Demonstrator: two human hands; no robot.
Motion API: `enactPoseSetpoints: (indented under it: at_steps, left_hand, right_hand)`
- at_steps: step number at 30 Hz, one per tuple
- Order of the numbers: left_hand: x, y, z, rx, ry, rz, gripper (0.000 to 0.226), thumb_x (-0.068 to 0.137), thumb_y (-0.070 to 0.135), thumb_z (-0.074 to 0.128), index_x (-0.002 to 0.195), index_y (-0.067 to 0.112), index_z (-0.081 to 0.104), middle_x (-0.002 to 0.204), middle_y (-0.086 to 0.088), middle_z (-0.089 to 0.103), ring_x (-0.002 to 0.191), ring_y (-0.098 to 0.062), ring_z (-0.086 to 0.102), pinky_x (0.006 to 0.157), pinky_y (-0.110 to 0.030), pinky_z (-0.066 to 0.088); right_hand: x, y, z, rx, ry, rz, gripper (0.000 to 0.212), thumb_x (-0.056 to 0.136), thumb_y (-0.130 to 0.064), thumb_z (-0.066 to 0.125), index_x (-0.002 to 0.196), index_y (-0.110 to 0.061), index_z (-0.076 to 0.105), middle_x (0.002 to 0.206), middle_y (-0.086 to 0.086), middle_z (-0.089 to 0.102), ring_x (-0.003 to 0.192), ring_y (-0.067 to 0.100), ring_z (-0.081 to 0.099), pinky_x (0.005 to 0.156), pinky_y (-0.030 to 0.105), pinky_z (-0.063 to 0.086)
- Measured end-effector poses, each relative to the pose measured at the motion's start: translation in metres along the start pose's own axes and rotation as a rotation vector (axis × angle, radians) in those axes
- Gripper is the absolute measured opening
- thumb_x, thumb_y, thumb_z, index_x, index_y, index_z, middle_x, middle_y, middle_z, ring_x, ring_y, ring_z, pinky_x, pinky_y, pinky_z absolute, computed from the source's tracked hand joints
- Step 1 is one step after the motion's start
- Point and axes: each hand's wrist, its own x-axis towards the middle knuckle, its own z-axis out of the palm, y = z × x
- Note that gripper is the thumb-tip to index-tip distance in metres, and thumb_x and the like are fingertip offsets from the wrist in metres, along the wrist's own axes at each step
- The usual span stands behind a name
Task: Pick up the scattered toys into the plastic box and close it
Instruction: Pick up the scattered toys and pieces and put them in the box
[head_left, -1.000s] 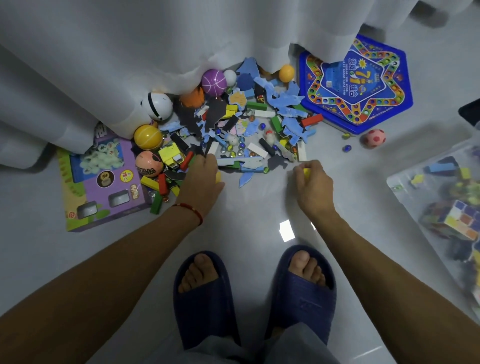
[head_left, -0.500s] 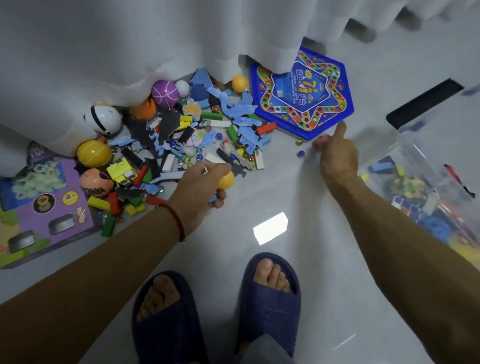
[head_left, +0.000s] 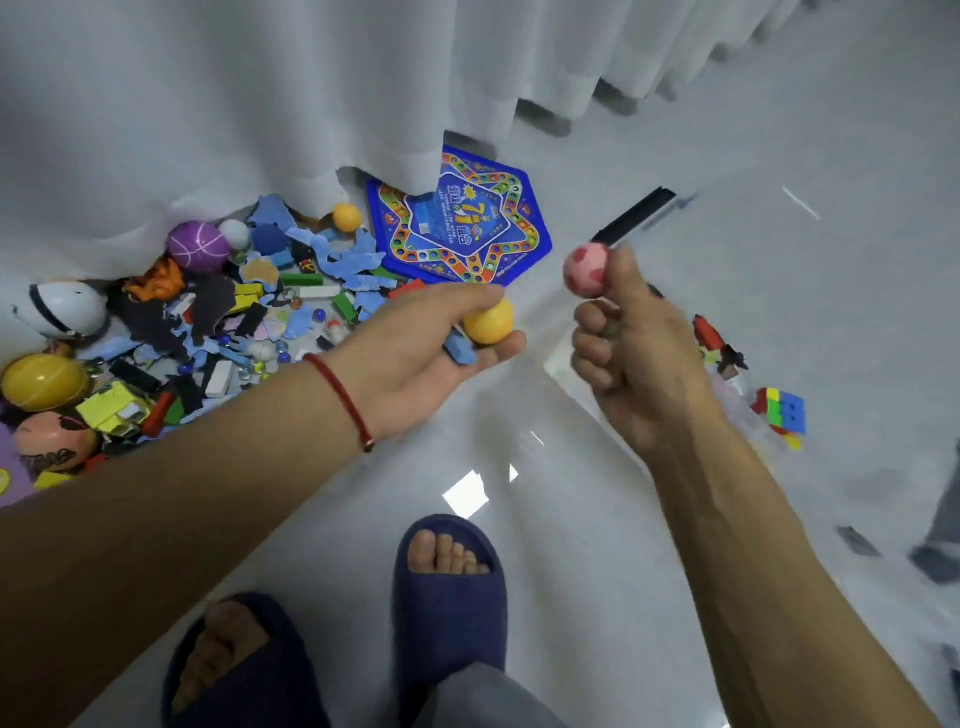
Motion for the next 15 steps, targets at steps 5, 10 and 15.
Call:
enactPoseSetpoints:
  at_steps: [5,10,15]
  left_hand:
    - [-0.003,0.018,0.113,0.254,-0.21,-0.005,0.012,0.092,0.014,0.06,0.099,0.006,0.055,0.111,-0.014,0.047,0.092,-0.024,0.055,0.093,-0.047,0.053]
    - [-0.002,0.021,0.175,0.252,-0.305,-0.107,0.064,0.089,0.028,0.055,0.145,0.021,0.025,0.153,-0.009,0.016,0.138,-0.047,0.027,0.109,-0.062,0.028]
    - [0.018,0.012,0.169,0.237,-0.323,-0.112,0.066,0.09,0.02,0.052,0.149,0.014,0.022,0.158,-0.016,0.008,0.146,-0.041,0.009,0.111,-0.062,0.023]
  right_hand:
    - [-0.001,-0.078,-0.068,0.045,0.309,-0.193,0.017,0.092,-0.026,0.059,0.078,-0.016,0.059,0.067,-0.001,0.046,0.056,0.014,0.038,0.045,0.021,0.034]
    - [0.023,-0.09,-0.119,0.249,0.51,-0.001,0.041,0.097,-0.022,0.051,0.129,0.0,0.037,0.131,0.017,0.043,0.118,0.041,0.054,0.086,0.058,0.054]
    - [0.021,-0.081,-0.112,0.029,0.577,-0.143,0.041,0.089,-0.026,0.054,0.127,-0.011,0.055,0.125,0.006,0.053,0.124,0.031,0.049,0.096,0.053,0.051]
